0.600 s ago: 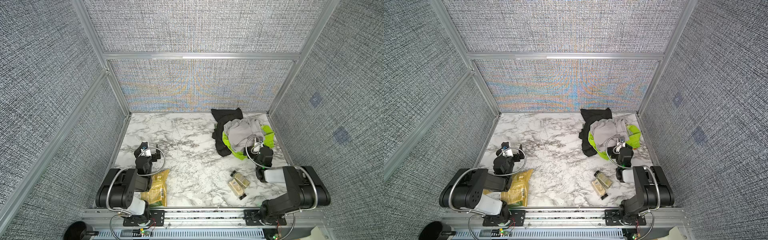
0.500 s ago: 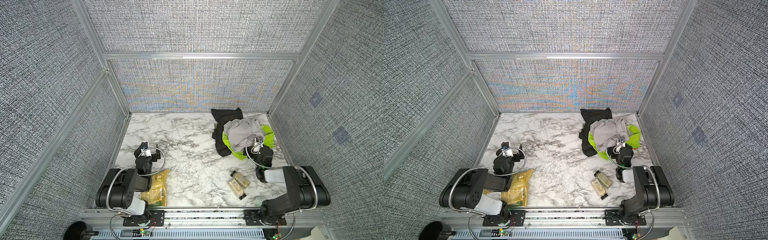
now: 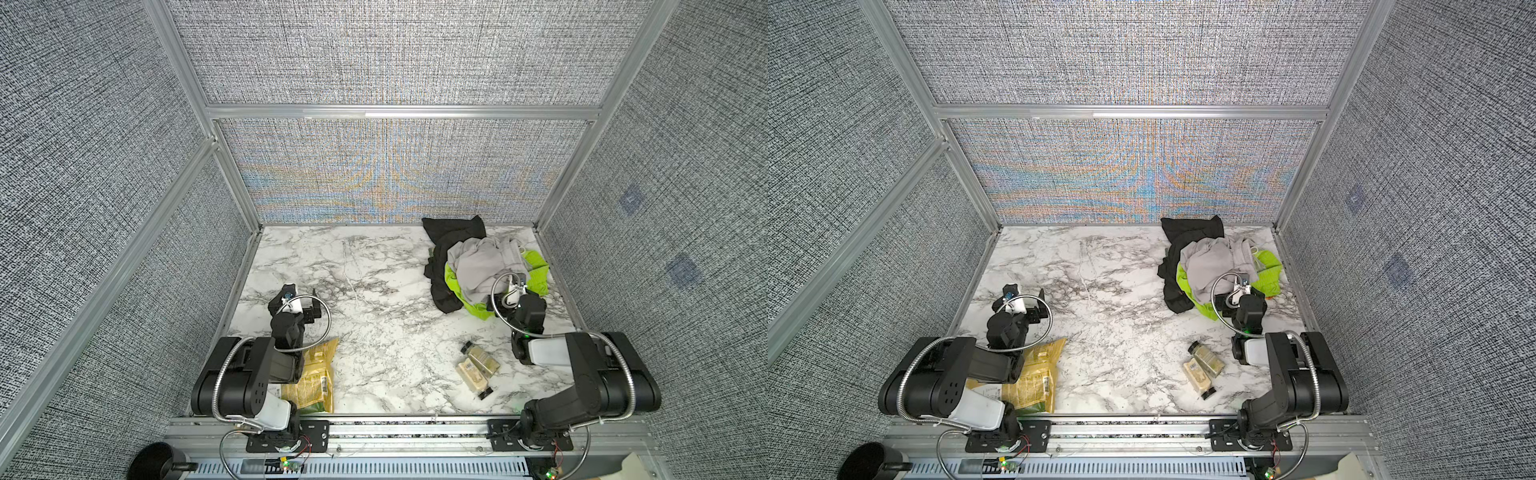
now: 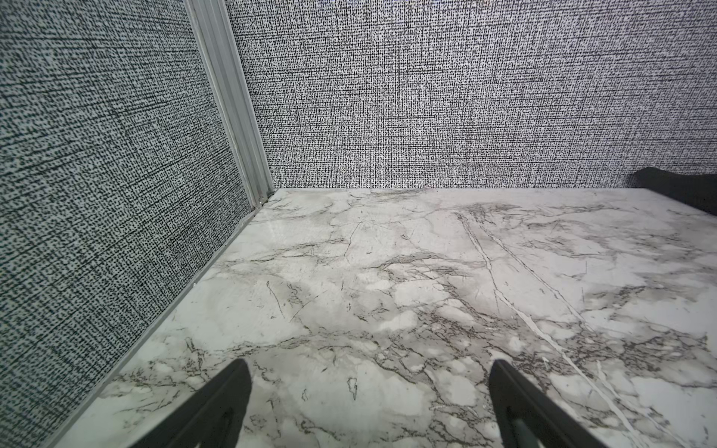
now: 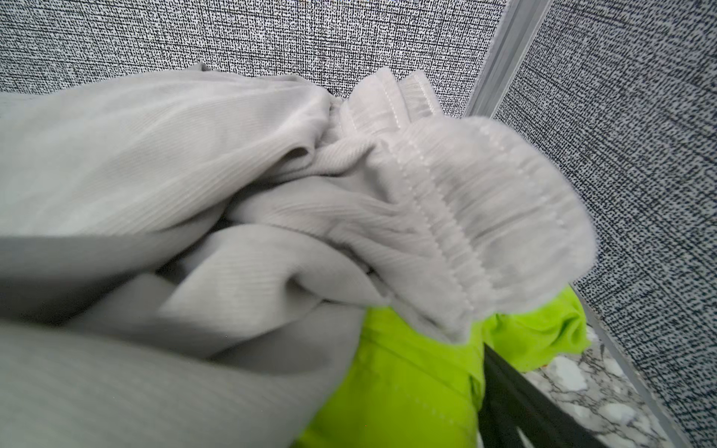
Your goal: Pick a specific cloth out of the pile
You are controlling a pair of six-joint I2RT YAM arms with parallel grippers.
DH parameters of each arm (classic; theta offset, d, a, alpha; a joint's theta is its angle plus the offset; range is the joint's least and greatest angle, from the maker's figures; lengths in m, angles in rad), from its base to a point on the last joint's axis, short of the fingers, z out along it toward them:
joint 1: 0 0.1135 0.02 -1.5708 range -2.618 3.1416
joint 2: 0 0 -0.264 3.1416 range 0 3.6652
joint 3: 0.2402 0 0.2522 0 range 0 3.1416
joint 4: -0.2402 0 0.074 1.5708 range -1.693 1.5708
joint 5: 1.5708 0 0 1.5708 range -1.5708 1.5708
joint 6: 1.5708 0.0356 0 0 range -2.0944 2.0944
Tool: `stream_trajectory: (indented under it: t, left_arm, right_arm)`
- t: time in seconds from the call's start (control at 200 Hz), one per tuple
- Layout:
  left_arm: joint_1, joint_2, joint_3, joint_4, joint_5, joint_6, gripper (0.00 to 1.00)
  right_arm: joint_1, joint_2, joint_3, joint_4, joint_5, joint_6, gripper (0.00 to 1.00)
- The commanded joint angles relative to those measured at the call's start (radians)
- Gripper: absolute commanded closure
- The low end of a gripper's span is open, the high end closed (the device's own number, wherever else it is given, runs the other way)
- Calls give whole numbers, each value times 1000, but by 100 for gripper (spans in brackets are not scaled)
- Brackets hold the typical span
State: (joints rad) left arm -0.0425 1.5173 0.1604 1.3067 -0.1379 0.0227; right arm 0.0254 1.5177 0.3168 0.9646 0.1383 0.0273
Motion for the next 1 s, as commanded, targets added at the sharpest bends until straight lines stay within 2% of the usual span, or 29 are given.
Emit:
stream_trajectory:
  t: [0.0,0.936,0.996]
  left_arm:
    - [0,-1,4,24,6,-2,1]
    - [0,-7,-16,58,0,0,1]
    - [1,-22,-22,55,4,1,1]
  right_arm:
    - [1,-2,5,25,6,2,1]
    - [-1,-4,5,28,8,3,1]
    - [-1,-17,26,-17,19,9,1]
